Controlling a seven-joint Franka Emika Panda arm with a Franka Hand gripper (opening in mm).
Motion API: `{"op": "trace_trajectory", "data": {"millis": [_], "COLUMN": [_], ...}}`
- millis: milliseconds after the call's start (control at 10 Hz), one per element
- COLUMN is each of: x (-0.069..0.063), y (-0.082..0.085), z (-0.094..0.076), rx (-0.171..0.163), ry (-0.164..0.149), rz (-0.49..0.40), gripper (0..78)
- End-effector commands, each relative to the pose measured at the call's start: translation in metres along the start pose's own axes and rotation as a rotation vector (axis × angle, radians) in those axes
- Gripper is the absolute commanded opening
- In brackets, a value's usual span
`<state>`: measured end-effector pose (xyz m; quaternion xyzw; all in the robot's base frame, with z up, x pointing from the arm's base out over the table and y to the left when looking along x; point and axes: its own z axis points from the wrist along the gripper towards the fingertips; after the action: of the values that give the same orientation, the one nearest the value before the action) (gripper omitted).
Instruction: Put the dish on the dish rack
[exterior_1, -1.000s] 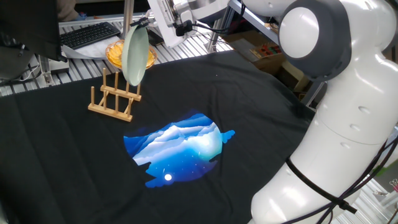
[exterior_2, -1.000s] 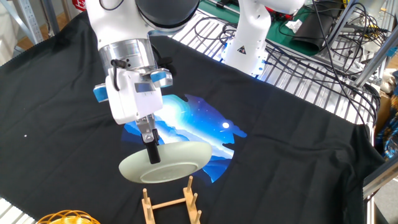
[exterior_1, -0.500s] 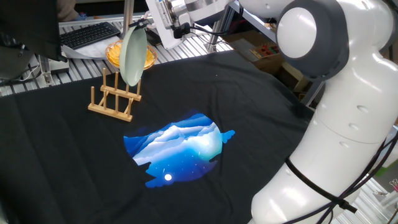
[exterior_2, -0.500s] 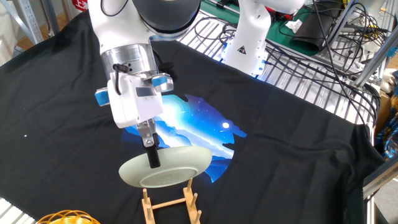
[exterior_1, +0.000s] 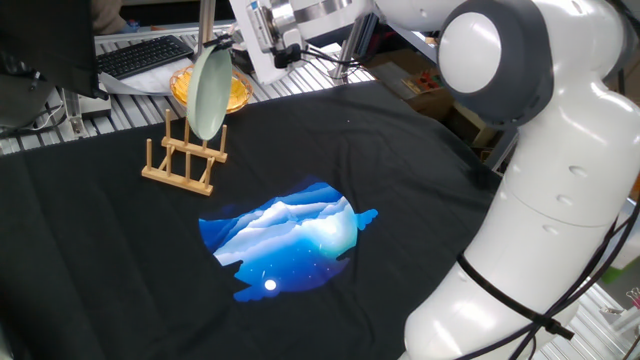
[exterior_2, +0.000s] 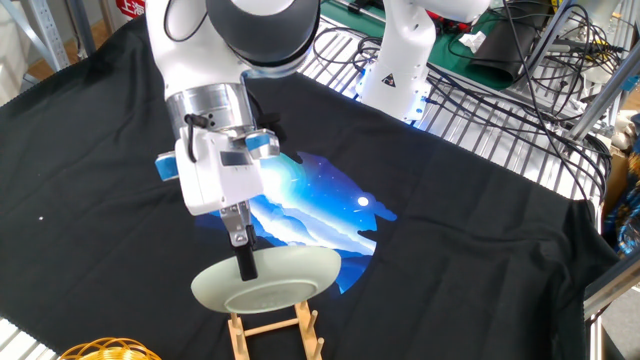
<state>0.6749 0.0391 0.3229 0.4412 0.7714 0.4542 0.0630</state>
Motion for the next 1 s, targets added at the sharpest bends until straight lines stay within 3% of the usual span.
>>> {"op": "trace_trajectory", "data": {"millis": [100, 1000], "x": [-0.001, -0.004], "y": [-0.001, -0.009], "z": [0.005, 0.018], "rx": [-0.015, -0.033], "ry": [-0.001, 0.000], "rz": [0.001, -0.035], "gripper": [1.1, 1.1]}}
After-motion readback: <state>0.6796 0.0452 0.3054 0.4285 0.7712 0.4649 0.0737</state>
